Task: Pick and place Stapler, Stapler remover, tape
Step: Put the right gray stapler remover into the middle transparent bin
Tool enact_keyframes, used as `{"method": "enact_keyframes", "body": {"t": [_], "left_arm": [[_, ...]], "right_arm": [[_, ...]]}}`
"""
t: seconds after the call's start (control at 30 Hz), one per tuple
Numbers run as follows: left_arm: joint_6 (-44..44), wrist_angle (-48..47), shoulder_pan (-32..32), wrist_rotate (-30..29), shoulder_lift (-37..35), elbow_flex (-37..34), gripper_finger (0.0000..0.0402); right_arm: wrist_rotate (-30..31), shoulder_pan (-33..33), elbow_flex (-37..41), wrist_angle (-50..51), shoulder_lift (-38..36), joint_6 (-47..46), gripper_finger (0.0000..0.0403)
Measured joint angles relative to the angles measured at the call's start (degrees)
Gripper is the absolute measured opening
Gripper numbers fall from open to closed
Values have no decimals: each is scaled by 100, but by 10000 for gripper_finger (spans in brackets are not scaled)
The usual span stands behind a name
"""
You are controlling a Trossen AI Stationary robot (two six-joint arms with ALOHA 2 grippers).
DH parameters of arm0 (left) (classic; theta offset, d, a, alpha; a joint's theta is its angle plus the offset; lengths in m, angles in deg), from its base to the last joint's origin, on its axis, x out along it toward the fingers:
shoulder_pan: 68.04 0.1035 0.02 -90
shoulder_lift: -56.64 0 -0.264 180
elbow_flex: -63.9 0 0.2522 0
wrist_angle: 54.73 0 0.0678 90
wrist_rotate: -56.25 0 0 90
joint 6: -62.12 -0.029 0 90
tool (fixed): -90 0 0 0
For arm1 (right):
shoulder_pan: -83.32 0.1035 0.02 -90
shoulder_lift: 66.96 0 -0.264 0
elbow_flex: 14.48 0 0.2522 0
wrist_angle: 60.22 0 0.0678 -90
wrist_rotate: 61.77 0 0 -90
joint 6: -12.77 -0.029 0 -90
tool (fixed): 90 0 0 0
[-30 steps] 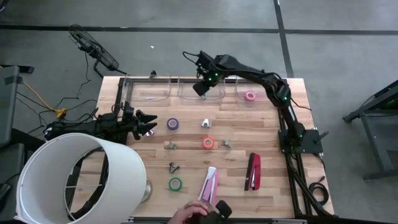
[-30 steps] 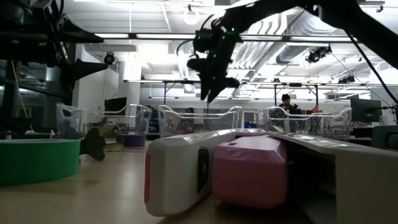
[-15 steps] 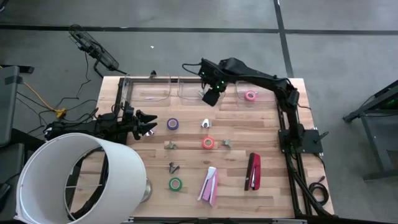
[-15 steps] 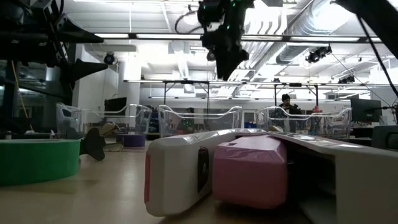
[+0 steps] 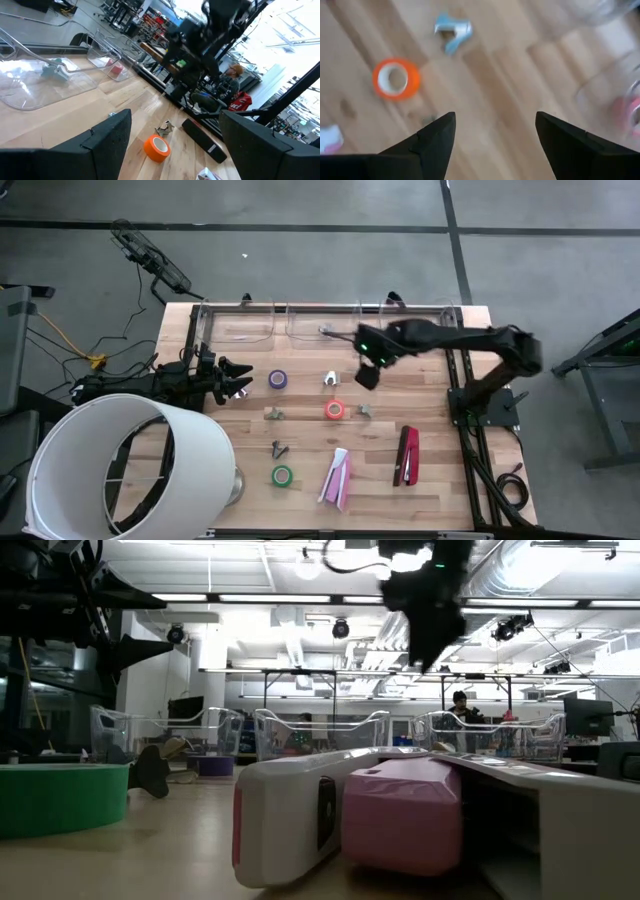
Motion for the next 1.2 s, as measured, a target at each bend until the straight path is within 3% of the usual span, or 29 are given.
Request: {"method": "enact_keyframes", "body": {"t": [0.27,0.47,0.67,0.87,1.2], "left_arm": [[1,0,-1,0,2,0,296],[-1,1,-1,0,0,0,296],[1,0,0,0,0,0,296],[-1,0,0,0,1,0,296],[-1,0,1,-2,0,0,296]], "right_arm": [[-314,622,1911,-881,-1249,-523,268],[-685,994,3020,-1867,-1793,-550,268],[-1085,1158,4110,-3597,-1844,-758,268],[-1001,1265,4925,-5165,-1846,19,268],[-397,1339,5304,-6030,-1588,844,268]]}}
